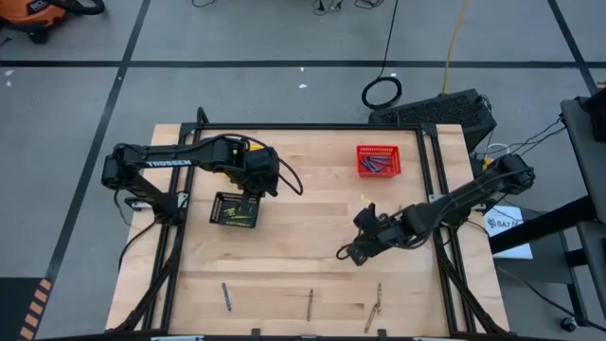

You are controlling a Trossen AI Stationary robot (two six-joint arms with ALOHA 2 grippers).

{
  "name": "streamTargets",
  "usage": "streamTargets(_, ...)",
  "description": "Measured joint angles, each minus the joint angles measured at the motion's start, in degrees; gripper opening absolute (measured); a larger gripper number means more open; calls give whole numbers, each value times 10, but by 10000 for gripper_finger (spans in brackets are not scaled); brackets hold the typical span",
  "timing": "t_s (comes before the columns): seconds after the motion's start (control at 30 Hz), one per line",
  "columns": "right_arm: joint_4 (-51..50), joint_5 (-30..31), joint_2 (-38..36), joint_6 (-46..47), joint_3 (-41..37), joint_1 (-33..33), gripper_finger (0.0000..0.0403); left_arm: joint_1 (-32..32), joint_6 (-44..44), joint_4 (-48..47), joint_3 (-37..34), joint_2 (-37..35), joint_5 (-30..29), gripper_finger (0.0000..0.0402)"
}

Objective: Sort crayons
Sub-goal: Put the green crayon into the black bin

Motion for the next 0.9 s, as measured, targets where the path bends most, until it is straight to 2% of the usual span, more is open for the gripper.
streamTargets(0.07,-51,-8,0,22,4,-4,132,0,0,0,0,0,0,0)
streamTargets(0.17,-73,-33,0,38,-7,-11,132,0,0,0,0,0,0,0)
streamTargets(0.53,-2,-139,98,19,-12,-11,132,0,4,5,0,0,0,0)
streamTargets(0.9,26,-140,164,-1,-11,-11,132,0,3,5,0,0,0,0)
